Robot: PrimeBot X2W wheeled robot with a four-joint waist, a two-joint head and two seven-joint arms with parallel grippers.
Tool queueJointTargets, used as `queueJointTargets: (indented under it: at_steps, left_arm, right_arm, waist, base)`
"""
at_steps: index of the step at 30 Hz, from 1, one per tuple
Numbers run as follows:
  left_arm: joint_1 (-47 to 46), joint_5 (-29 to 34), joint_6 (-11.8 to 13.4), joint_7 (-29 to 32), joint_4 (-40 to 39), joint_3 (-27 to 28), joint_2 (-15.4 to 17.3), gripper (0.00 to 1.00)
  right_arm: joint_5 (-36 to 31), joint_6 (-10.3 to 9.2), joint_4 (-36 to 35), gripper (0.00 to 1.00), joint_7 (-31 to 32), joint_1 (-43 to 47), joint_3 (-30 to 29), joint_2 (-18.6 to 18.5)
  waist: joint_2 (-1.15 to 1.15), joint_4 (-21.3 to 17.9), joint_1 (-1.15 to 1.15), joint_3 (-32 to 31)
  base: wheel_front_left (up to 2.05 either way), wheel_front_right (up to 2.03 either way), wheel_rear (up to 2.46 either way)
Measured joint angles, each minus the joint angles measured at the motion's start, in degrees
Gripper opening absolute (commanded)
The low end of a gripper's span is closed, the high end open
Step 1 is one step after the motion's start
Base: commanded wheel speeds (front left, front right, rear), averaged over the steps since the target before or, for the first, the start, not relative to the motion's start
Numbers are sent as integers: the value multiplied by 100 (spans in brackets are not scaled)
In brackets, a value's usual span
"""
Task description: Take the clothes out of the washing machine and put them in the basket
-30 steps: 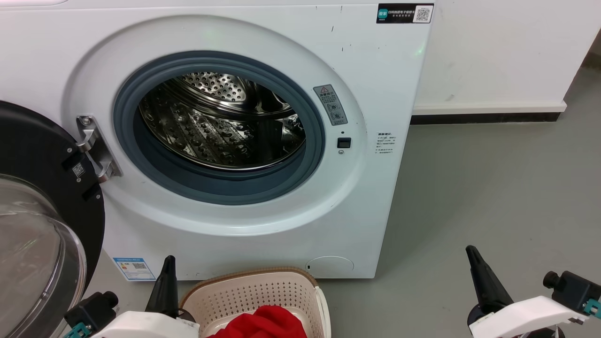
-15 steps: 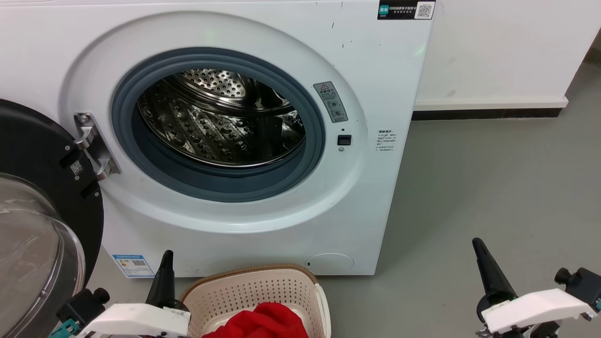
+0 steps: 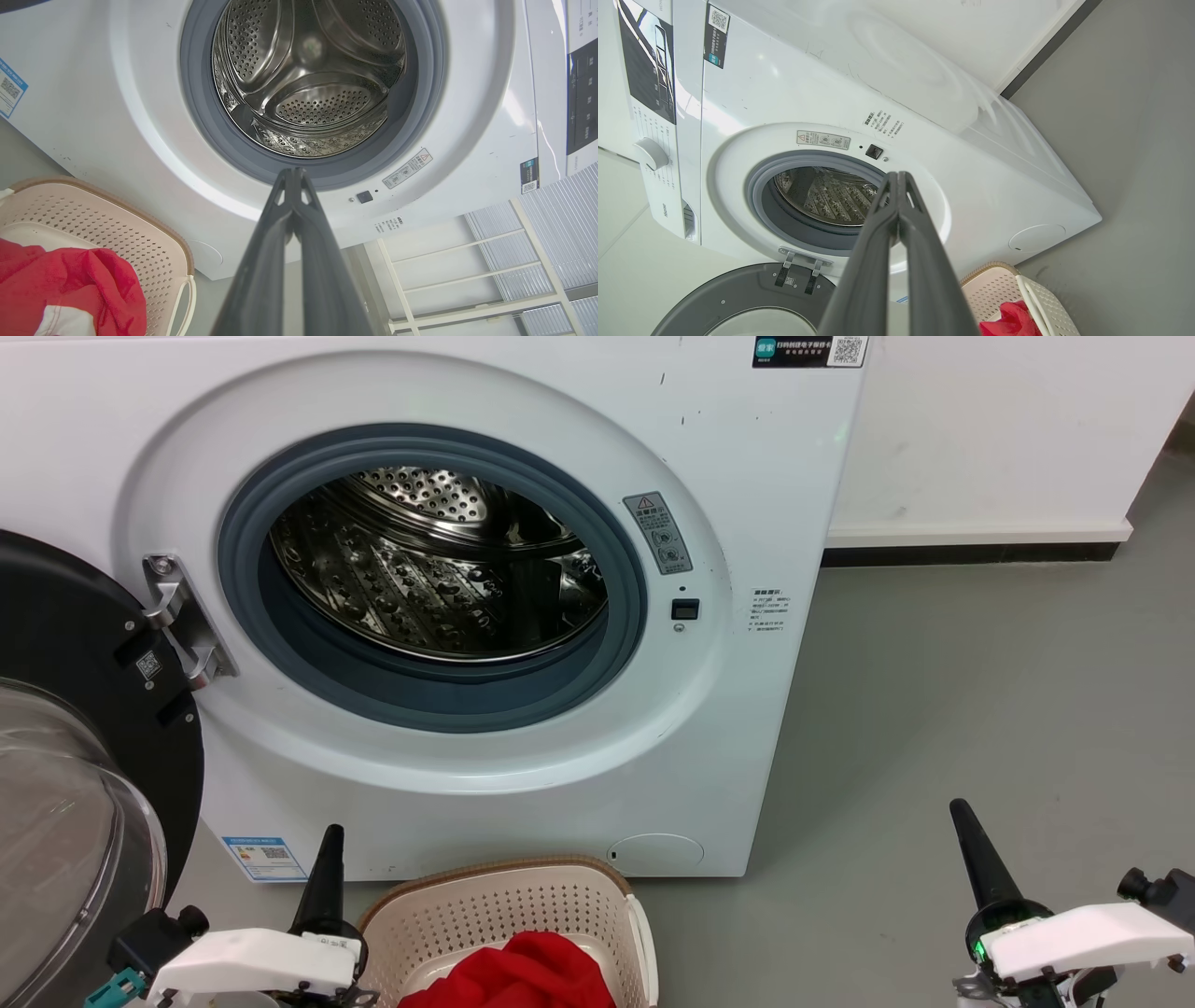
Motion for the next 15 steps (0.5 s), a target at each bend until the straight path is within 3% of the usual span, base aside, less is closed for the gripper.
queueJointTargets:
  at_steps: [15]
  left_arm:
    - [-159,-880,-55,221,101,93,-10,0]
  right_arm:
    - [906,0,136,0,98,-174,-115,-2]
  waist:
    - [0,-3,0,69]
  base:
    - [0,0,0]
